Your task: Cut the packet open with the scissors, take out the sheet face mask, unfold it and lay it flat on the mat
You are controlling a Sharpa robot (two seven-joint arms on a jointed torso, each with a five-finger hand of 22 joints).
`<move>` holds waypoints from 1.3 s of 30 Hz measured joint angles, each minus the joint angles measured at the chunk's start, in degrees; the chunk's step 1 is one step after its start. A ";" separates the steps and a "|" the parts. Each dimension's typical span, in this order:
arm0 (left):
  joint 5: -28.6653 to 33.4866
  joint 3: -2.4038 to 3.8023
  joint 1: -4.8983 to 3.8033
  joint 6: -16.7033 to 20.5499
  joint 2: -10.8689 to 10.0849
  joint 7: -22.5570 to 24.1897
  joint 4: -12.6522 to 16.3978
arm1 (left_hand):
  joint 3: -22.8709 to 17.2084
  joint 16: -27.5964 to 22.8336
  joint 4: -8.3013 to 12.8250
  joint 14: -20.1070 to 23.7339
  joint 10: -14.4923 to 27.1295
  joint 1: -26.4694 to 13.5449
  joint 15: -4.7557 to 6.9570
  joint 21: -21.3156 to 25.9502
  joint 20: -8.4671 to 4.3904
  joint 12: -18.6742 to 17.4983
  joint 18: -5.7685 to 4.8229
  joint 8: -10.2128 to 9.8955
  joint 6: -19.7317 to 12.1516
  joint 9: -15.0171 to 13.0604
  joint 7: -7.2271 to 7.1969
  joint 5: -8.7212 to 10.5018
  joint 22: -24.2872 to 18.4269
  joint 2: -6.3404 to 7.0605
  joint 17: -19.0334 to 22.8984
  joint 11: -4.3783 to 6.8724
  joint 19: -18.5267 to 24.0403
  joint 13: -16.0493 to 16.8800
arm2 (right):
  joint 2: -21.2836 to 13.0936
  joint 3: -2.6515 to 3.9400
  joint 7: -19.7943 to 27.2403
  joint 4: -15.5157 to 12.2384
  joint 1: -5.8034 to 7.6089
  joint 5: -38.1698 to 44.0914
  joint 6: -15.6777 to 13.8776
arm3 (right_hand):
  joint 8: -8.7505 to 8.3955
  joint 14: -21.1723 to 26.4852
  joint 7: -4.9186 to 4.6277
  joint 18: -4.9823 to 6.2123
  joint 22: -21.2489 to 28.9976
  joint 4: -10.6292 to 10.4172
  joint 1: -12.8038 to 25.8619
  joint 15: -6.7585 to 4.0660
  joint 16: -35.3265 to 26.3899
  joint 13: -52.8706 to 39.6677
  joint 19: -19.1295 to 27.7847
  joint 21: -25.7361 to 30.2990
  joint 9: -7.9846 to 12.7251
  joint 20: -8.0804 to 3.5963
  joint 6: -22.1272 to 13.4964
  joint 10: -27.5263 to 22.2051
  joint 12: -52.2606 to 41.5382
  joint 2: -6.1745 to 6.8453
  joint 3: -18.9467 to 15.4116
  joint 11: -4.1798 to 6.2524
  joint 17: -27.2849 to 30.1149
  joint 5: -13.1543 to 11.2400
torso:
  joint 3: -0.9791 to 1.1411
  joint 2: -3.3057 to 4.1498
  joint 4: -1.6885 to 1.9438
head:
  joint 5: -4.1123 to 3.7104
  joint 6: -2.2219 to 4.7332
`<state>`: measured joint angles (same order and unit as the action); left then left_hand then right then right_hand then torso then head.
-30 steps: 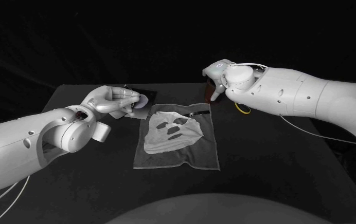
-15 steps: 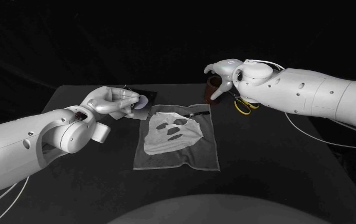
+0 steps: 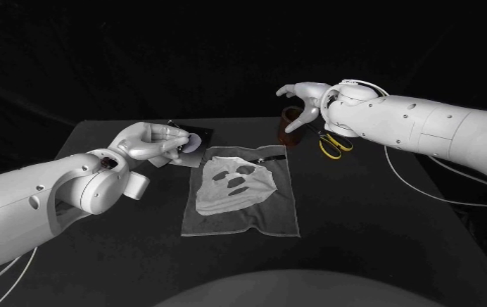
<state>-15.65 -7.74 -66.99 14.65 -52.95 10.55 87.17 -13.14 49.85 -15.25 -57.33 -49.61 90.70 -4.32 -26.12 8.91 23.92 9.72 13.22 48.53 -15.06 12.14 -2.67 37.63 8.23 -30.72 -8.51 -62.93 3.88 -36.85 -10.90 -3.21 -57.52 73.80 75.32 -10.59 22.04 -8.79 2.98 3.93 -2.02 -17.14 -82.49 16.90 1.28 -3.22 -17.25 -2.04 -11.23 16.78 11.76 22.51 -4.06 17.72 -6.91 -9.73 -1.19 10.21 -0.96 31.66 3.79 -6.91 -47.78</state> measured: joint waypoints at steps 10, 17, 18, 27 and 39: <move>-0.03 -0.01 0.01 -0.02 0.03 -0.06 -0.02 | -0.16 0.00 0.16 -0.01 0.00 0.53 -0.01 -0.18 0.00 0.00 -0.05 0.21 0.01 0.00 -0.01 0.00 0.08 -0.08 0.07 0.00 0.00 0.00 | 1.92 0.01 2.48 3.78 -0.96 -2.23 3.14 | 1.68 -8.11 -2.69 -0.02 -1.39 -0.07 -6.11 -0.42 2.25 -1.41 -8.04 -2.24 -0.63 -0.24 2.14 2.97 -4.01 -0.46 3.12 -0.83 -1.67 -0.46 | -0.07 -0.01 0.05 | -0.01 -0.14; -0.05 -0.01 0.01 -0.02 0.01 -0.10 -0.01 | -0.40 0.00 0.40 -0.01 0.00 0.63 -0.01 -0.23 0.00 0.00 -0.07 0.21 0.02 0.07 -0.02 0.00 0.11 -0.18 0.13 0.00 0.00 0.00 | 2.17 0.01 2.87 4.69 -1.23 -2.26 5.45 | 2.79 -12.25 -5.12 -0.01 -1.62 -0.07 -6.90 -0.93 3.68 -2.00 -11.40 -2.93 -0.81 -0.46 4.56 5.10 -6.95 -0.88 4.15 -1.24 -2.54 -0.46 | -0.10 -0.09 0.04 | 0.05 -0.32; -0.05 -0.01 0.01 -0.02 0.01 -0.10 -0.01 | -0.40 0.00 0.40 -0.01 0.00 0.76 -0.01 -0.23 0.00 0.00 -0.06 0.21 0.02 0.07 -0.02 0.00 0.11 -0.32 0.13 0.00 0.00 0.00 | 2.18 0.04 2.88 4.69 -1.23 -2.22 5.64 | 2.94 -12.78 -5.49 -0.01 -1.66 0.06 -7.02 -1.04 3.90 -2.08 -11.89 -2.95 -0.84 -0.48 4.93 5.30 -7.35 -1.01 4.28 -1.39 -2.67 -0.39 | -0.10 -0.09 0.04 | 0.02 -0.33; -0.07 -0.01 0.01 -0.02 0.01 -0.16 0.00 | -0.41 0.00 0.39 -0.02 0.01 0.76 -0.02 -0.23 0.01 0.00 -0.12 0.21 0.03 0.07 -0.03 0.00 0.19 -0.32 0.14 0.00 0.00 0.00 | 2.33 0.11 2.87 4.68 -1.21 -1.20 6.14 | 4.83 -13.61 -7.71 0.07 -1.75 -0.02 -8.66 -1.38 4.15 -1.99 -16.04 -3.93 -1.43 -0.53 10.37 5.42 -9.70 -2.04 7.73 -1.51 -2.86 -0.50 | -0.10 -0.11 -0.02 | -0.21 -0.21; -0.09 -0.01 0.01 0.00 0.07 -0.41 0.00 | -0.88 0.00 0.23 -0.11 0.08 0.76 -0.11 -0.47 0.01 0.00 -0.46 0.21 0.10 0.13 -0.11 0.00 0.29 -0.32 0.21 -0.08 -0.01 0.00 | 3.67 0.24 3.10 5.25 -1.60 0.12 3.56 | 5.15 -26.21 -11.91 1.38 -2.17 0.31 -11.74 -2.13 9.14 -0.83 -29.77 -7.54 -0.33 2.04 23.33 9.03 -14.74 -2.99 16.42 -0.19 -5.39 -2.76 | -0.08 -0.09 0.00 | -0.42 -0.26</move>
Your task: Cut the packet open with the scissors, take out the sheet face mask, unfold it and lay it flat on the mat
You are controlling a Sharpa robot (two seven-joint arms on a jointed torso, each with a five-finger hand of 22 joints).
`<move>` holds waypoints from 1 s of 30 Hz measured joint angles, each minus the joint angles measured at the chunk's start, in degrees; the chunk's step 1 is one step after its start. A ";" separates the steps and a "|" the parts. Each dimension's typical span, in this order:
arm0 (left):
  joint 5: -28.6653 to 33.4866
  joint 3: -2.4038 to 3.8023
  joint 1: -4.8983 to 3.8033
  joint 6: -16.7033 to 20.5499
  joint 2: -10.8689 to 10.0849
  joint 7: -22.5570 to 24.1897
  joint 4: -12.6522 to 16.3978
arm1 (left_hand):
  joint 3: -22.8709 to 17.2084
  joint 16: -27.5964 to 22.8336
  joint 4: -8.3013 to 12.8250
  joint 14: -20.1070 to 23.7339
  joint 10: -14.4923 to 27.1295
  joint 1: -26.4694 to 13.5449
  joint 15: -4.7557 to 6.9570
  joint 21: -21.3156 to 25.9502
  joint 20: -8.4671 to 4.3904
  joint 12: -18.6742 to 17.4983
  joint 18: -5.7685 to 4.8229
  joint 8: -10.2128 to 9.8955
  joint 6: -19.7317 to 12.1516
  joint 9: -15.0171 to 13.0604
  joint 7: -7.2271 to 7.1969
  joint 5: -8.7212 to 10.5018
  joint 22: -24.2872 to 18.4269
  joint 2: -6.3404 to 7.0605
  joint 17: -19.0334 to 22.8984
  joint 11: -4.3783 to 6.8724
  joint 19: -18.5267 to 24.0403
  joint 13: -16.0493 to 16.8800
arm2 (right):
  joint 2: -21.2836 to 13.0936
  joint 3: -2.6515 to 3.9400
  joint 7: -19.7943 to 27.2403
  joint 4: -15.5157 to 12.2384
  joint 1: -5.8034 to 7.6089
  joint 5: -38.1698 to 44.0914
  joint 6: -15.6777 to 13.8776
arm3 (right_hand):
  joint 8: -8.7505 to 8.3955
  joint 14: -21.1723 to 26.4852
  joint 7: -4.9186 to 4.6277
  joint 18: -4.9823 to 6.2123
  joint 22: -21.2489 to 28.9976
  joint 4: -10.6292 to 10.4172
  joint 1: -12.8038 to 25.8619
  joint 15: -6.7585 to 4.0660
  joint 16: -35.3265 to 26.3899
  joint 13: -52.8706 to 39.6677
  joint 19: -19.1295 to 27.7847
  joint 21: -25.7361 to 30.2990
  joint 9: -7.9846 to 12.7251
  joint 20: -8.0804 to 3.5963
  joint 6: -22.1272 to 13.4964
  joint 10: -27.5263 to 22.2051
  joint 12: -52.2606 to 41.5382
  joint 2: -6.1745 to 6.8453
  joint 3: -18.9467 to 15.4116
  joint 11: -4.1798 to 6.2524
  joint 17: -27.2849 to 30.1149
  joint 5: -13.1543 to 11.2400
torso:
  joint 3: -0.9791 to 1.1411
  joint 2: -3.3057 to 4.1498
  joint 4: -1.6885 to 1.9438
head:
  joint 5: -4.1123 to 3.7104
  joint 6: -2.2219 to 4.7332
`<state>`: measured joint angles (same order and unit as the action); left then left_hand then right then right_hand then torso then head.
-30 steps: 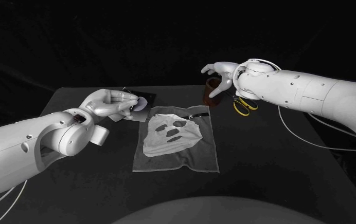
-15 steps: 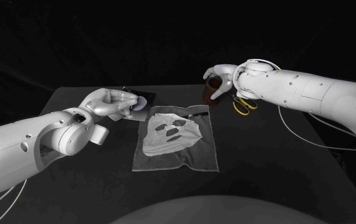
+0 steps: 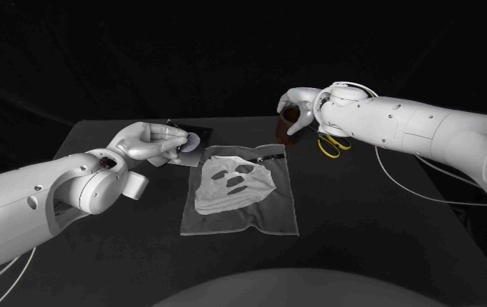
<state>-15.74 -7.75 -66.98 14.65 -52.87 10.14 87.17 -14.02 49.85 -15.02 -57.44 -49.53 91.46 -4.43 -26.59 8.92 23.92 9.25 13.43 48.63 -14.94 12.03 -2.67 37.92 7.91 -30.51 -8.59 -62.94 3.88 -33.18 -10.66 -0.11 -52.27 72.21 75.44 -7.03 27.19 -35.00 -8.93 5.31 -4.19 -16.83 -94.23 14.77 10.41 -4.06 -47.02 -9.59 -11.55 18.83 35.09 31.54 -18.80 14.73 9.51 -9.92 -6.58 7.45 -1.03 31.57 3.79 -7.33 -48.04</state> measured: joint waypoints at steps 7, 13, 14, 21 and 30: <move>-0.01 0.00 0.00 0.06 -0.02 -0.24 0.02 | 0.00 0.00 0.00 0.00 0.00 0.22 0.00 0.00 0.00 0.00 -0.02 0.00 0.00 0.00 0.00 0.00 0.00 -0.22 0.07 0.00 0.00 0.00 | 0.28 0.03 -0.09 0.04 -0.23 1.16 -1.18 | -1.96 -1.38 1.16 -0.03 -0.38 -0.01 -0.26 1.38 1.35 0.16 -1.51 -1.77 1.52 1.14 4.04 1.62 -1.38 0.27 0.01 -0.37 -0.40 0.00 | 0.00 0.01 0.03 | -0.14 -0.08; -0.03 0.00 0.00 0.10 -0.03 -0.43 0.02 | 0.00 0.00 0.00 -0.01 0.00 0.22 0.00 0.01 0.00 0.00 -0.03 0.22 0.01 0.07 -0.01 0.00 0.06 -0.22 0.08 0.00 0.00 0.00 | 0.10 0.00 -0.05 -0.12 -0.35 1.03 -1.96 | -4.28 -2.14 1.62 -0.09 -0.47 0.50 0.44 1.91 1.68 0.45 -2.24 -2.28 3.01 0.83 6.40 3.33 -1.92 -0.41 -0.50 -1.24 -0.29 -0.02 | 0.02 0.01 0.03 | -0.16 -0.14; -0.03 0.00 0.00 0.10 -0.04 -0.45 0.02 | 0.00 0.00 0.00 -0.01 0.00 0.22 -0.01 0.01 0.00 0.00 -0.03 0.22 0.01 0.07 -0.01 0.00 0.06 -0.22 0.08 0.00 0.00 0.00 | 0.03 -0.01 -0.03 -0.15 -0.35 0.93 -2.04 | -4.58 -2.50 1.67 -0.10 -0.47 0.72 0.44 1.90 1.69 0.44 -2.37 -2.41 3.18 0.70 6.83 3.71 -1.92 -0.41 -0.72 -1.24 -0.22 -0.03 | 0.02 0.01 0.03 | -0.16 -0.14; -0.03 0.00 0.00 0.14 -0.08 -0.58 0.01 | -0.16 0.00 -0.16 -0.01 0.00 0.22 -0.01 0.01 0.00 0.00 -0.04 0.22 -0.02 0.07 0.02 0.00 0.05 -0.22 0.09 0.00 0.00 0.00 | -1.16 -0.13 0.02 -0.41 -0.09 -0.09 -2.15 | -5.83 -2.91 2.00 -0.16 -0.25 1.45 1.65 1.71 1.33 0.47 -3.15 -2.51 4.00 0.12 7.72 3.99 -1.92 -1.62 -1.45 -1.13 0.21 -0.35 | 0.02 0.00 -0.02 | -0.31 -0.18; -0.05 0.00 0.00 0.16 -0.04 -0.64 -0.03 | -0.15 0.00 -0.16 -0.02 0.00 0.22 -0.01 0.02 0.00 0.00 -0.06 0.22 -0.11 0.07 0.11 0.00 0.05 -0.22 0.09 0.00 0.00 0.00 | -2.94 -0.12 -0.35 0.18 0.45 -1.32 -1.93 | -6.49 -3.10 1.92 -0.43 -0.08 1.78 1.66 1.89 1.23 0.46 -3.17 -2.43 4.33 0.10 8.08 3.98 -1.88 -1.62 -1.78 -1.13 0.36 -0.10 | 0.07 -0.04 -0.09 | -0.48 -0.10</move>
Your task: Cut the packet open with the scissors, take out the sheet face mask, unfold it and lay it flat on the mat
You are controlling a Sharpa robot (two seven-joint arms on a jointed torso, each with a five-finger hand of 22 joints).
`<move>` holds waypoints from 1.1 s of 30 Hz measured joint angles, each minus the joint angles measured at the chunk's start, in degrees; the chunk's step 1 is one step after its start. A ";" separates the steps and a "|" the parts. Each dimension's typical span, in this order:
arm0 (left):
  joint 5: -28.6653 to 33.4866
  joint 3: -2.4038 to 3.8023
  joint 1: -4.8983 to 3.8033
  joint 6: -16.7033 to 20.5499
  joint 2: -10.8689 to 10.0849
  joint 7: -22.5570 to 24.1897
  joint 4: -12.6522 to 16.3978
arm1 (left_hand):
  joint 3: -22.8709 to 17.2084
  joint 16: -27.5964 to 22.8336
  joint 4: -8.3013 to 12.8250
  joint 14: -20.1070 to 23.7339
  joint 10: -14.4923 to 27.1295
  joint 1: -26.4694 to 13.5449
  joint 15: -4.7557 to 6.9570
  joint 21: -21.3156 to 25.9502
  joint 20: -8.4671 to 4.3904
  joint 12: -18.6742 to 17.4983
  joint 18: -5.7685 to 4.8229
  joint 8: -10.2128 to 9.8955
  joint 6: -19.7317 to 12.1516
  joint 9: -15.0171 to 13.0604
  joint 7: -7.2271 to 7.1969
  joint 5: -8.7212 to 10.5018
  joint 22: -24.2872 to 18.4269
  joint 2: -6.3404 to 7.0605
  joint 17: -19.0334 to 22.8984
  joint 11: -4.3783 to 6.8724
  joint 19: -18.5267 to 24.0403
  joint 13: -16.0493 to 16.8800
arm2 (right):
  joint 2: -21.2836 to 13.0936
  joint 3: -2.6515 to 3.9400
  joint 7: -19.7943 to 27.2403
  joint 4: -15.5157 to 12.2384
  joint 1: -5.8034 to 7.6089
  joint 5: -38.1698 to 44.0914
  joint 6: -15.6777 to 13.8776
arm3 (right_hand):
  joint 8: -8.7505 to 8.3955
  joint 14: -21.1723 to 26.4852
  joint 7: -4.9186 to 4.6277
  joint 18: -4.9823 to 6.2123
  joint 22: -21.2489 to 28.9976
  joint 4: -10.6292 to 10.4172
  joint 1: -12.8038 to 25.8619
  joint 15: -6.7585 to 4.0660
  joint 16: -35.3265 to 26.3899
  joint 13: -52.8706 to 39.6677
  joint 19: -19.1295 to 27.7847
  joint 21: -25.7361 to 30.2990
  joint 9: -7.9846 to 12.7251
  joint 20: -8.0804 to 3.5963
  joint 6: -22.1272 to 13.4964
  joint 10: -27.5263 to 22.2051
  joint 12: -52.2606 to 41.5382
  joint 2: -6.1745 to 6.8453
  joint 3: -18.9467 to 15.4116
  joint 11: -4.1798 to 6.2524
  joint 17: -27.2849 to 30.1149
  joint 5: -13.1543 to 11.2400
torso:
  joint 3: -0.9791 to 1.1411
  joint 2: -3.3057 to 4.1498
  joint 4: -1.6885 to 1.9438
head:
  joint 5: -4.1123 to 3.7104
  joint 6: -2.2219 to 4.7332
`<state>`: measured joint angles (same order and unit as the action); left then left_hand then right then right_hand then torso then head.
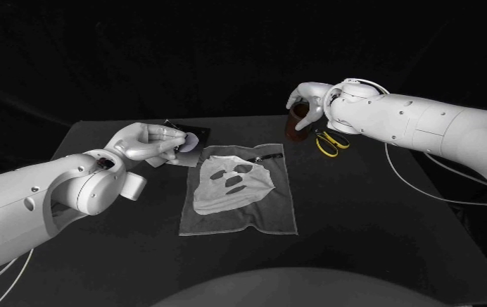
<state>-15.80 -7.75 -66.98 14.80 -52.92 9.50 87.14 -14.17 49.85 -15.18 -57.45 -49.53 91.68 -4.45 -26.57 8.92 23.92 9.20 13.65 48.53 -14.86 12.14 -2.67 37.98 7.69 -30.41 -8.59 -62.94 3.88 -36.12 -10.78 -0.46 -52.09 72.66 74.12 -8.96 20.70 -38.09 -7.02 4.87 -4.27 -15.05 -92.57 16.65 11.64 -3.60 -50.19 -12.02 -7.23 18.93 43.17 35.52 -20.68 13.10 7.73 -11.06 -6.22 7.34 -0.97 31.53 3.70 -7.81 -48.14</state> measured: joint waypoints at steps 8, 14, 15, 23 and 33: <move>-0.01 0.00 0.00 0.00 0.05 -0.06 -0.02 | -0.11 0.00 0.11 0.00 0.00 0.00 -0.01 0.00 0.00 0.00 -0.01 0.00 0.00 0.00 0.00 0.00 0.00 0.00 0.01 0.00 0.00 -0.04 | -0.57 0.00 -0.19 0.74 0.05 -0.57 0.21 | -0.43 -0.23 0.12 -0.01 0.13 0.07 0.15 0.01 -0.19 -0.01 -0.04 0.26 0.20 -0.09 0.13 -0.01 0.21 -0.15 -0.07 0.00 0.07 0.01 | 0.04 0.05 0.01 | -0.29 -0.13; -0.01 -0.01 0.00 -0.01 0.08 -0.10 -0.02 | -0.16 0.00 0.16 0.04 0.00 0.00 0.04 -0.21 0.00 0.00 0.06 0.00 0.00 0.00 0.00 0.00 0.07 0.00 0.01 0.00 0.00 -0.05 | -0.85 -0.01 -0.25 1.29 0.02 -0.70 0.42 | -0.57 -0.40 0.06 -0.04 0.18 0.38 0.15 0.00 -0.39 -0.02 0.14 0.49 0.25 -0.29 0.29 -0.01 0.34 -0.15 -0.38 0.00 0.15 0.01 | 0.01 0.08 0.04 | -0.46 -0.25; -0.01 -0.01 0.00 -0.01 0.08 -0.11 -0.02 | -0.16 0.00 0.16 0.12 0.00 0.00 0.12 -0.21 0.00 0.00 0.10 0.00 0.00 0.00 -0.01 0.00 0.07 0.00 0.01 0.00 0.00 -0.05 | -0.94 -0.01 -0.26 1.42 -0.01 -0.71 0.48 | -0.58 -0.40 0.05 -0.04 0.18 0.38 0.15 0.00 -0.39 -0.02 0.14 0.49 0.25 -0.29 0.30 -0.01 0.34 -0.15 -0.38 0.00 0.15 0.00 | 0.00 0.07 0.05 | -0.46 -0.27; -0.02 -0.01 0.00 -0.01 0.10 -0.13 -0.02 | -0.16 0.00 0.16 0.13 0.00 0.00 0.13 -0.21 0.00 0.00 0.55 0.00 0.01 0.00 -0.02 0.00 0.07 0.00 0.02 0.00 0.00 -0.05 | -1.24 0.07 -0.30 1.76 -0.48 -0.74 0.56 | -1.71 -0.40 -0.02 -0.11 0.37 0.79 0.75 0.00 -0.74 0.00 -0.19 1.27 0.73 -0.63 0.38 -0.07 0.57 -0.75 -0.79 0.06 0.49 -0.06 | -0.03 0.01 0.09 | -0.58 -0.35; -0.03 -0.02 0.00 -0.01 0.12 -0.15 -0.03 | -0.16 0.00 0.16 0.13 0.01 0.00 0.12 -0.21 0.00 0.00 0.54 0.00 0.03 0.00 -0.03 0.00 0.07 0.00 0.02 0.00 0.00 -0.05 | -1.64 0.27 -0.23 0.50 -1.18 -1.07 -1.25 | -3.11 -0.40 -0.61 -0.54 0.56 1.49 1.50 0.00 -1.30 -0.02 -0.49 2.40 1.27 -0.93 0.19 -0.45 0.70 -1.49 -1.49 0.24 0.78 -0.07 | -0.05 0.07 0.12 | -0.60 -0.44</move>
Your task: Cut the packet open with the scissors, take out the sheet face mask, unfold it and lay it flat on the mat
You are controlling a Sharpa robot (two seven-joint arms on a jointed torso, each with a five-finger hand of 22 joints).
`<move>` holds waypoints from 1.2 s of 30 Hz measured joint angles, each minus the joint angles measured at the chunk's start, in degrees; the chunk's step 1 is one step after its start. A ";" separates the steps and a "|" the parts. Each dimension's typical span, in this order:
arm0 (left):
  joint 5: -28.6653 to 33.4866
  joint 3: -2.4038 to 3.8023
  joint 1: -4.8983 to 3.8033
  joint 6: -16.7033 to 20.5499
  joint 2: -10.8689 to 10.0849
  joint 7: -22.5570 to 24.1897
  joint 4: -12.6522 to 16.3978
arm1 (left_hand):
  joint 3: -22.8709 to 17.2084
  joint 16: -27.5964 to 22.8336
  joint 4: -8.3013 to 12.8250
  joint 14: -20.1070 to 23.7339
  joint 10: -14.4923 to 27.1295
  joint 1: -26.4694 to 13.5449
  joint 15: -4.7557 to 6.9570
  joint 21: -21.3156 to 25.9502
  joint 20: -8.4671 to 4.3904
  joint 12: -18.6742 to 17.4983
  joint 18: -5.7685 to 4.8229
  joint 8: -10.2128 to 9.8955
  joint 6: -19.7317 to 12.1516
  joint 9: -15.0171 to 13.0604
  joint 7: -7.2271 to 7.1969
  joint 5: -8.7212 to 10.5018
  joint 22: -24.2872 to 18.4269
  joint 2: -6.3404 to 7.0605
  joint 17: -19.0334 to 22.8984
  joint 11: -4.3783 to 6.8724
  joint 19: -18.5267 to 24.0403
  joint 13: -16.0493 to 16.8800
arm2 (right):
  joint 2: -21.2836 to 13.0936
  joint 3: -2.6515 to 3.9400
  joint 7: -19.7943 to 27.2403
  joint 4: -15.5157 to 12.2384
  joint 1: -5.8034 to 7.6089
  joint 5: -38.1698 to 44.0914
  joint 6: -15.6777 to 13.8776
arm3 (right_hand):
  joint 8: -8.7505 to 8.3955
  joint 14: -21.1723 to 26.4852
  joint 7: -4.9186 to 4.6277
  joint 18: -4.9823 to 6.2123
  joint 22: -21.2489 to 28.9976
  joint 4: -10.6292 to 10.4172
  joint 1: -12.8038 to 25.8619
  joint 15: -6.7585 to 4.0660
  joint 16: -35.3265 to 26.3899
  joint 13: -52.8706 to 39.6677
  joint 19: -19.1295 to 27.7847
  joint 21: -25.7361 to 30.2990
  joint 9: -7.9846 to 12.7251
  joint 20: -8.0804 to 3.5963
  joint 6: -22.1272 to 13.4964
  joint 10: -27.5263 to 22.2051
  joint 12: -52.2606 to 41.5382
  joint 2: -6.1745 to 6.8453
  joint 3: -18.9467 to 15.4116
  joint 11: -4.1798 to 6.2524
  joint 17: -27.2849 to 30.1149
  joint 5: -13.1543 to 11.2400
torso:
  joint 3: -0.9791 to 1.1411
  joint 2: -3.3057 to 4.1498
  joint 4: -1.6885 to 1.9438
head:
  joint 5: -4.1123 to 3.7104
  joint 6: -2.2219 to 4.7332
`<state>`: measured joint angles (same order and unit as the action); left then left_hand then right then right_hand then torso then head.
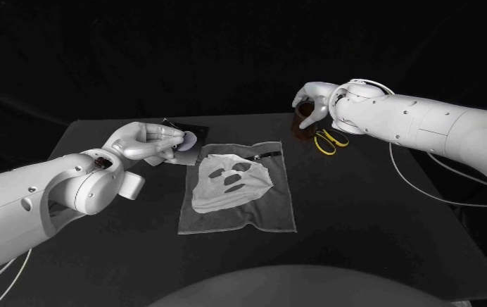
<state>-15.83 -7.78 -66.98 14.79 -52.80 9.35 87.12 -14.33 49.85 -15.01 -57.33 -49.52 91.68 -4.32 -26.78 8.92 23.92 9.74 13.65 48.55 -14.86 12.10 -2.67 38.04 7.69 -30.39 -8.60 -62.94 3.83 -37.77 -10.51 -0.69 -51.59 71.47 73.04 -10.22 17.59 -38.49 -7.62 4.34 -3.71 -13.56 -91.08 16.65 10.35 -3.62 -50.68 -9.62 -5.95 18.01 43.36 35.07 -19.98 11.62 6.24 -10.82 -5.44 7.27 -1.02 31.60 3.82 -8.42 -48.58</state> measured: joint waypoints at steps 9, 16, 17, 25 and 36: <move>-0.01 0.00 0.00 0.00 -0.04 -0.01 -0.03 | 0.00 0.00 0.00 0.00 0.00 0.00 0.00 0.00 0.00 0.00 -0.03 0.00 0.07 0.00 -0.07 0.00 -0.01 0.00 0.00 0.00 0.00 0.00 | -0.72 -0.06 0.27 -1.51 -0.37 -0.48 -2.45 | -0.23 -0.55 -0.19 -0.44 -0.22 0.46 0.02 0.55 0.20 -0.06 -0.52 0.26 -0.03 -0.06 0.87 0.61 -0.92 0.01 -0.46 -0.34 0.00 0.27 | 0.02 -0.02 -0.03 | 0.09 0.03; -0.02 0.00 0.00 0.00 0.01 -0.01 -0.10 | 0.00 0.00 0.00 -0.01 0.00 0.00 -0.01 0.00 0.00 0.00 -0.06 0.00 0.08 0.00 -0.07 0.00 -0.02 0.00 0.00 0.00 0.00 0.00 | -1.07 0.11 1.33 -4.06 -0.61 -1.15 -3.48 | -0.44 -0.86 -0.22 -0.46 -0.25 0.56 0.02 0.62 0.49 -0.08 -0.82 0.32 -0.07 -0.18 1.56 1.07 -1.23 0.01 -0.55 -0.21 0.00 0.28 | 0.04 -0.03 -0.09 | -0.04 0.04; -0.02 0.00 0.00 0.00 0.02 -0.02 -0.10 | 0.00 0.00 0.00 -0.01 0.00 0.00 -0.01 0.00 0.00 0.00 -0.07 0.00 0.08 0.00 -0.07 0.00 -0.02 0.00 0.00 0.00 0.00 0.00 | -1.06 0.15 1.48 -4.18 -0.61 -1.26 -3.48 | -0.45 -0.86 -0.25 -0.46 -0.25 0.56 0.02 0.62 0.49 -0.07 -0.82 0.32 -0.07 -0.18 1.61 1.08 -1.25 0.01 -0.56 -0.21 0.00 0.28 | 0.03 -0.03 -0.09 | -0.08 0.04; -0.02 0.00 0.01 0.00 0.02 -0.02 -0.11 | -0.17 0.00 -0.17 -0.02 0.00 0.00 -0.01 0.01 0.00 0.00 -0.09 0.00 0.08 0.12 -0.08 0.00 -0.01 0.00 0.15 0.00 0.00 0.00 | -1.38 0.22 2.08 -4.75 -0.61 -1.94 -3.45 | -0.56 -1.06 -0.23 -0.46 -0.25 0.64 0.02 0.82 0.48 -0.06 -0.82 0.32 -0.06 -0.18 1.64 1.19 -1.25 0.01 -0.64 -0.10 0.00 0.27 | 0.03 -0.02 -0.03 | -0.15 -0.11; -0.03 -0.01 0.01 -0.02 0.06 -0.04 -0.11 | -0.17 0.00 -0.17 -0.02 0.00 0.00 -0.02 0.01 0.00 0.00 -0.45 0.00 -0.05 0.13 0.05 0.00 0.12 0.00 0.15 0.00 0.00 0.00 | 0.08 0.30 2.09 -2.78 -0.83 -0.86 -3.28 | -0.89 -1.17 -0.37 -0.47 -0.24 0.71 0.02 0.70 0.45 0.03 -0.84 0.32 -0.02 -0.19 1.85 1.29 -1.18 0.01 -0.71 -0.02 0.00 0.23 | 0.00 -0.02 0.03 | -0.28 -0.07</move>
<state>-15.86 -7.79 -66.98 14.78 -52.74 9.31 87.01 -14.49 49.85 -15.18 -57.35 -49.52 91.67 -4.34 -26.77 8.92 23.92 9.29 13.65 48.50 -14.73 12.16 -2.67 38.16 7.69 -30.23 -8.60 -62.94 3.83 -37.69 -10.21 1.40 -54.38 70.65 72.18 -13.50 16.70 -39.67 -7.99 3.87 -3.95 -12.85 -91.05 17.36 10.80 -3.59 -51.52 -9.31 -5.98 17.82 45.21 36.35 -21.16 11.63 5.53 -10.84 -5.44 7.50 -1.02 31.57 3.86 -8.70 -48.65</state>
